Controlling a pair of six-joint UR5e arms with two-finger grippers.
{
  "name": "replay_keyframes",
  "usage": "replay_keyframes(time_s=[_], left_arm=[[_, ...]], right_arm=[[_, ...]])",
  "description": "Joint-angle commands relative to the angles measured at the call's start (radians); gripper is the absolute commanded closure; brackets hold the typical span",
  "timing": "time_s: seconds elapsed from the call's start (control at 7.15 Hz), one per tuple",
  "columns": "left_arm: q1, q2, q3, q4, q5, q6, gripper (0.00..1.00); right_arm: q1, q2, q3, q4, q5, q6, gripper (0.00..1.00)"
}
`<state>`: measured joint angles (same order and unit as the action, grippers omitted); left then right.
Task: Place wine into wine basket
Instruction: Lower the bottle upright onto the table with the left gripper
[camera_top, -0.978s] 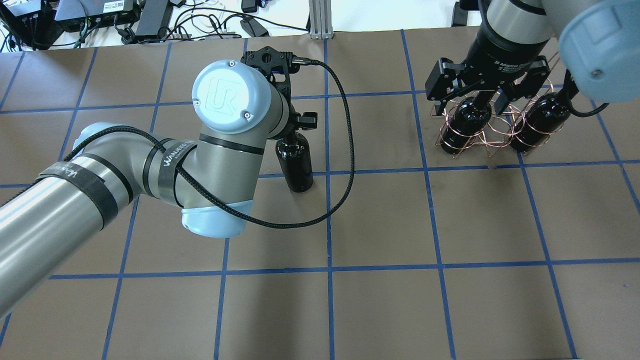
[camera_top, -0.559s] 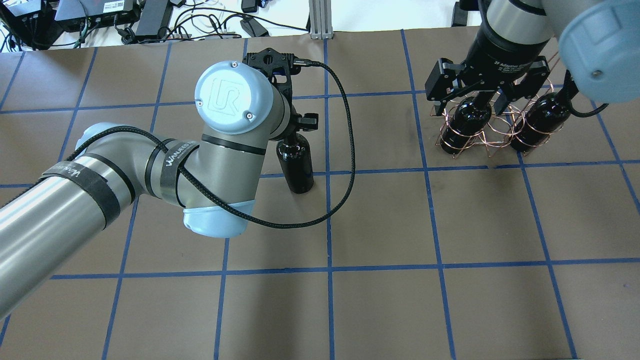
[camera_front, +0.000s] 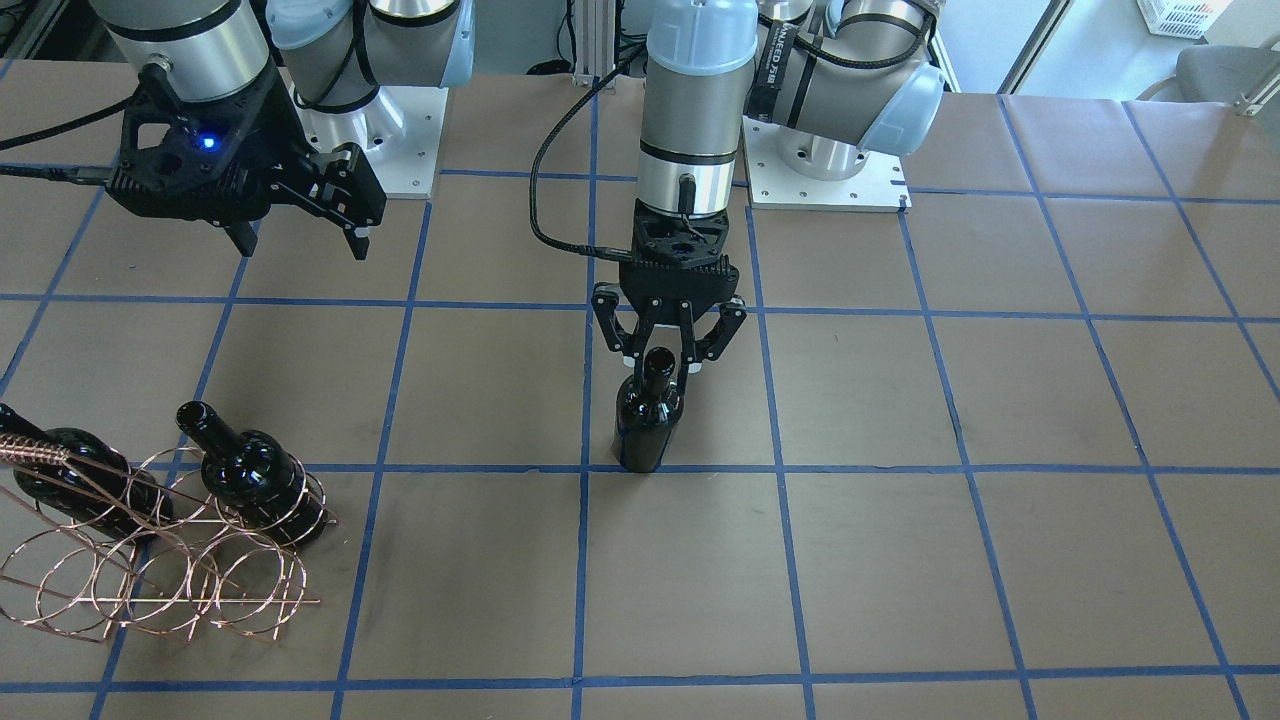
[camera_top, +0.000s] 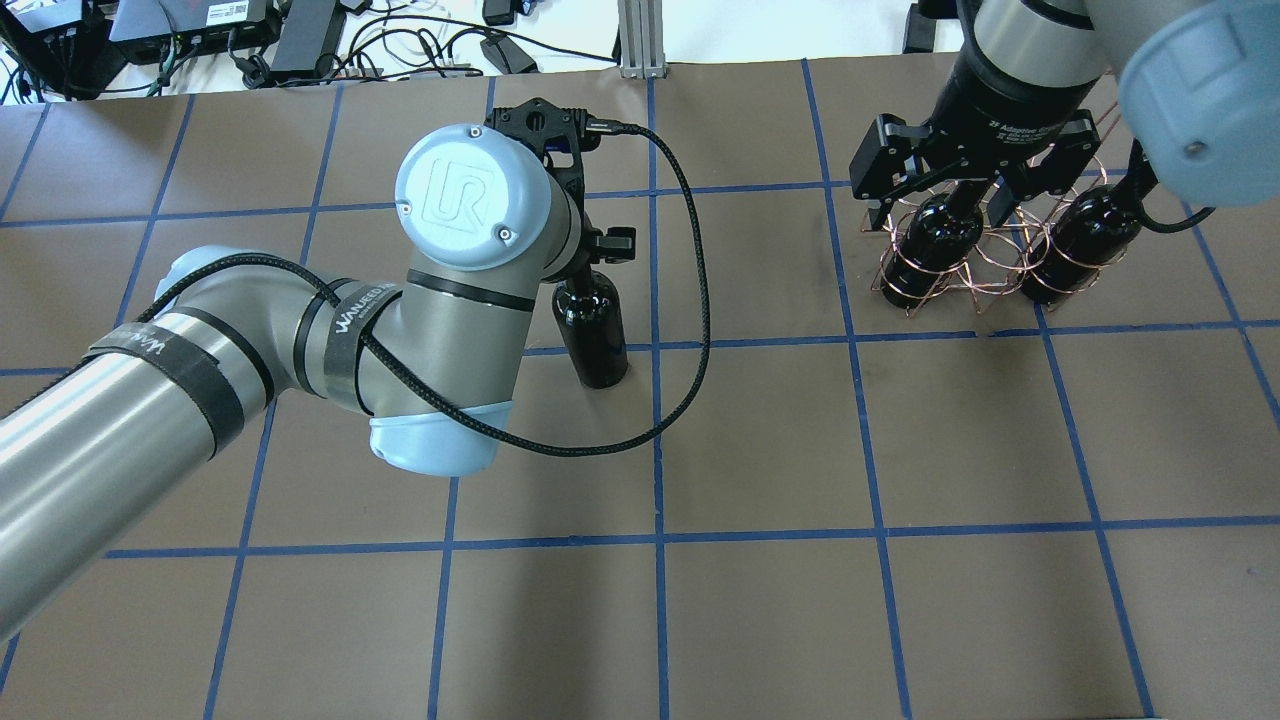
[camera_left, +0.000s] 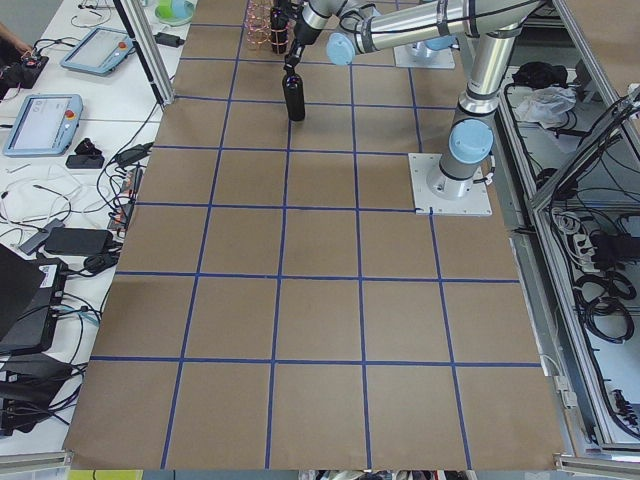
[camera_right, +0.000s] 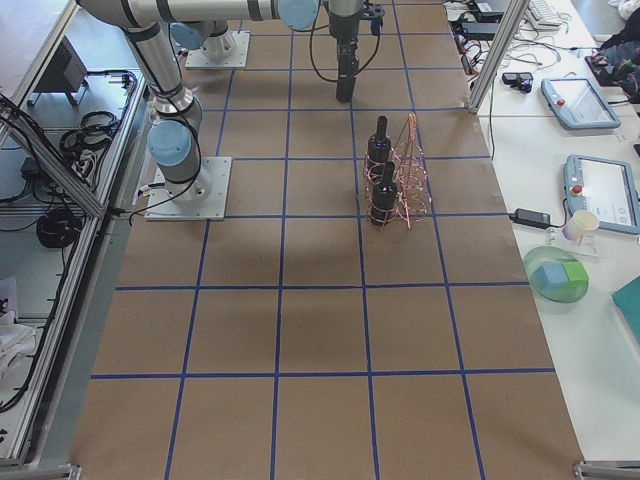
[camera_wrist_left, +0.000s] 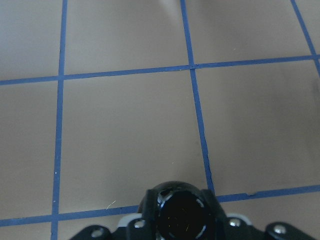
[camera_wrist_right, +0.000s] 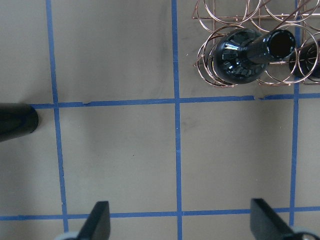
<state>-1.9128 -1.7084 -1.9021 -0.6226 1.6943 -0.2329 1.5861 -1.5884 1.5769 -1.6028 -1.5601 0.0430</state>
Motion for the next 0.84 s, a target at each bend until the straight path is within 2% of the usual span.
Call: replay_keyframes(time_s=[0.0, 0.14, 0.28, 0.42, 0.7], left_arm=[[0.0, 0.001, 0.001, -0.032, 0.01, -0.037, 0.0], [0.0, 0.003, 0.011, -0.063, 0.007, -0.051, 0.0], [0.003, 0.021, 0.032, -0.148, 0.002, -0.049, 0.0], [0.006, 0.032, 0.113, -0.286, -0.001, -0.051, 0.0], [0.033, 0.033, 0.327, -0.609, -0.088, -0.052, 0.0]], right_arm=[[0.0, 0.001, 0.0, 0.007, -0.005, 0.0, 0.0], [0.0, -0.001, 0.0, 0.007, -0.006, 0.002, 0.0], [0.0, -0.001, 0.0, 0.007, -0.026, 0.002, 0.0], [0.0, 0.005, 0.0, 0.006, -0.041, 0.006, 0.0], [0.003, 0.008, 0.0, 0.001, -0.032, 0.02, 0.0]])
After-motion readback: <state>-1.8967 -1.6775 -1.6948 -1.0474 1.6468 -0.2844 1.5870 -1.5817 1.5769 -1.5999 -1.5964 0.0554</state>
